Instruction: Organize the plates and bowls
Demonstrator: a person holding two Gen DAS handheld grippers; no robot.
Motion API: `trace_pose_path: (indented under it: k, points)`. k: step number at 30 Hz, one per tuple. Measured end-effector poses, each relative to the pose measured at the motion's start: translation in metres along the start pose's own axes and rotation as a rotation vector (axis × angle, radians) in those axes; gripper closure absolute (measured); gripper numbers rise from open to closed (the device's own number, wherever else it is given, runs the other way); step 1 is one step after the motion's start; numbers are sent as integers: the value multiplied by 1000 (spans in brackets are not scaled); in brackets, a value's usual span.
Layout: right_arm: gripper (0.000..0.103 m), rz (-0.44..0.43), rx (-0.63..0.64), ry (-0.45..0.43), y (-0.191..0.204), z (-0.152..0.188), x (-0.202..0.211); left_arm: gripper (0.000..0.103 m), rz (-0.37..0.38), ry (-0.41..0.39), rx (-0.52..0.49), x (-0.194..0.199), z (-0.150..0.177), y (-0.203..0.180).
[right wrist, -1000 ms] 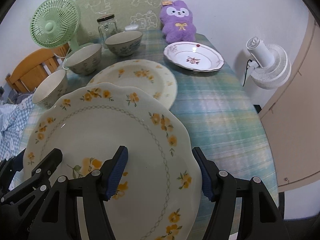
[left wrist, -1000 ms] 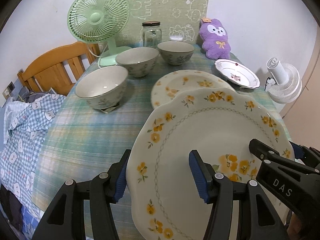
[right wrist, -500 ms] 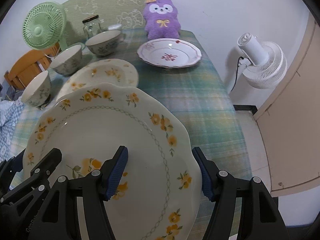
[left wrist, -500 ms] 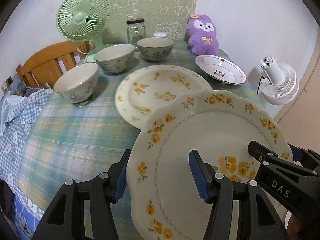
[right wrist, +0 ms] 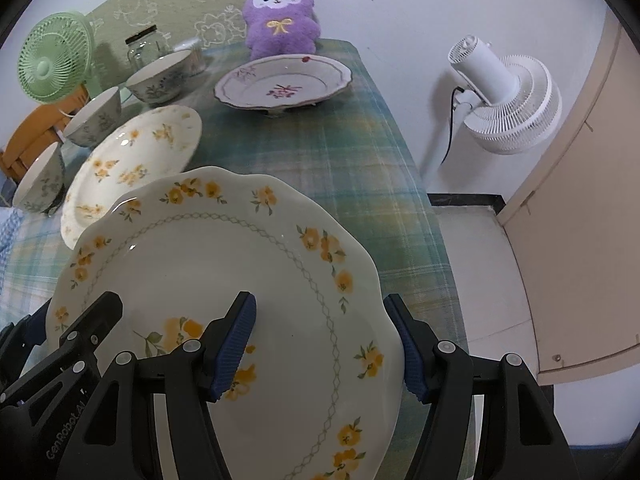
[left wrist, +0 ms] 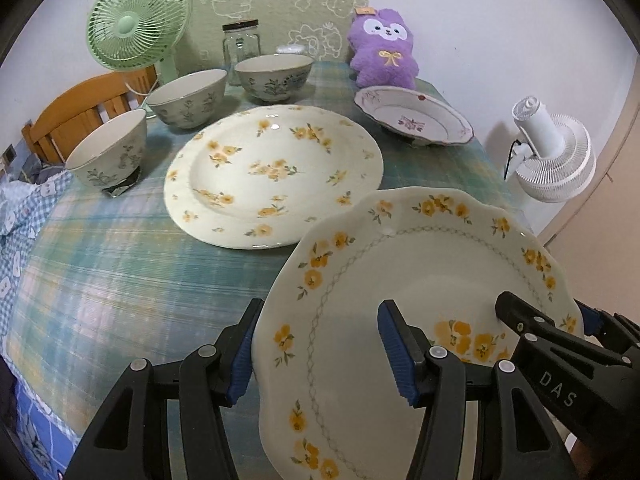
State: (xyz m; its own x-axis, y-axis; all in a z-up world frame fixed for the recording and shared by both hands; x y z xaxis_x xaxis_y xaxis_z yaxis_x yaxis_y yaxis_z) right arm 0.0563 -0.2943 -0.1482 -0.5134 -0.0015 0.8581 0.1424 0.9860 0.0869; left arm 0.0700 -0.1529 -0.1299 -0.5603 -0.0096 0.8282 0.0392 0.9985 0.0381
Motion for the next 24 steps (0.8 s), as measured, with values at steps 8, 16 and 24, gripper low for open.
trace_pose_path:
  k: [8,16,24]
  points:
    - [35,0,-2,12,-13,-1,-15,46,-12,21,-12,-14,6,-12]
    - [35,-5,-6,24,-19,1,-25,46,-25,32,-25,-23,7,-18]
    - [33,-5,10,21,-19,0,-26,36,-40,29,-61,-26,8,-25]
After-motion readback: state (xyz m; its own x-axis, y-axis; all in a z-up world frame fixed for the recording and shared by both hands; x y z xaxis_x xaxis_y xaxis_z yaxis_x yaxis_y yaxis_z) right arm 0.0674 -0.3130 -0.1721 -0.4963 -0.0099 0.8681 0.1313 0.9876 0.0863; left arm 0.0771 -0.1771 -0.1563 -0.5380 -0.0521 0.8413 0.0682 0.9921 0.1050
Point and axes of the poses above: each gripper's, at about its wrist camera, not at the fingertips, and x roughly against the way its jaws point, y to its left, z to its underside, the point moved 1 cm from there along -x, roughly the way its jaws point, and after that the axes turned 5 degrees about -z, right-handed, at the moved point
